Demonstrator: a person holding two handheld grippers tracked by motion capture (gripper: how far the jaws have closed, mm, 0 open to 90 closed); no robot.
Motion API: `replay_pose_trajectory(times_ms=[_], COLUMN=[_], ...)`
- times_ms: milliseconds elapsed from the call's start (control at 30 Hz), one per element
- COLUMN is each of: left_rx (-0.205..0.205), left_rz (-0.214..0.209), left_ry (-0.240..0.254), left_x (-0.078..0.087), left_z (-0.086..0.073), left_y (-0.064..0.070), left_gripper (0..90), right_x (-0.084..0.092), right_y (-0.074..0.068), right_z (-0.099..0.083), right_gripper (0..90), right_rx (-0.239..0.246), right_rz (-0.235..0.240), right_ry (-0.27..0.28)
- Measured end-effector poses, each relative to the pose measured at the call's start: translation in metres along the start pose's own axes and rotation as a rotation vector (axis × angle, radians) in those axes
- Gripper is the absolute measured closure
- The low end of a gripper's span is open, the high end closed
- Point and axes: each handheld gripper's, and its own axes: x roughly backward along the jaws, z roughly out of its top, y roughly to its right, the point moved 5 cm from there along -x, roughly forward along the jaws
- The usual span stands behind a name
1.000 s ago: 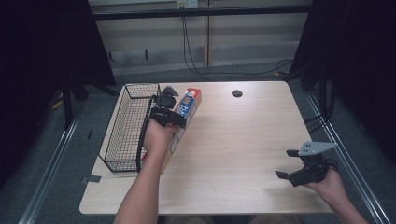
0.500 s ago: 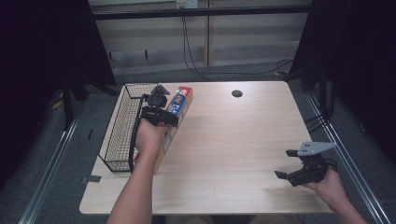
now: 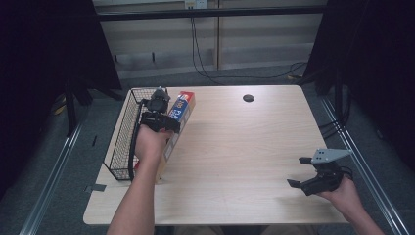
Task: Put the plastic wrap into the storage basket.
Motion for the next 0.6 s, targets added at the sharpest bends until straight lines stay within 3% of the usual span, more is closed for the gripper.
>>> replay_pose_trajectory(times_ms=[600], left_rx=[0.079], left_rz=[0.035], left_ry=[0.011], left_x=[0.007], left_z=[-0.009], left_y=[-0.028], left_gripper=[43.4], right_x=[-0.001], right_y=[0.000], right_z=[0.000], right_gripper=[5.0], right_rx=[-0.005], right_rz=[0.001], right_ry=[0.000])
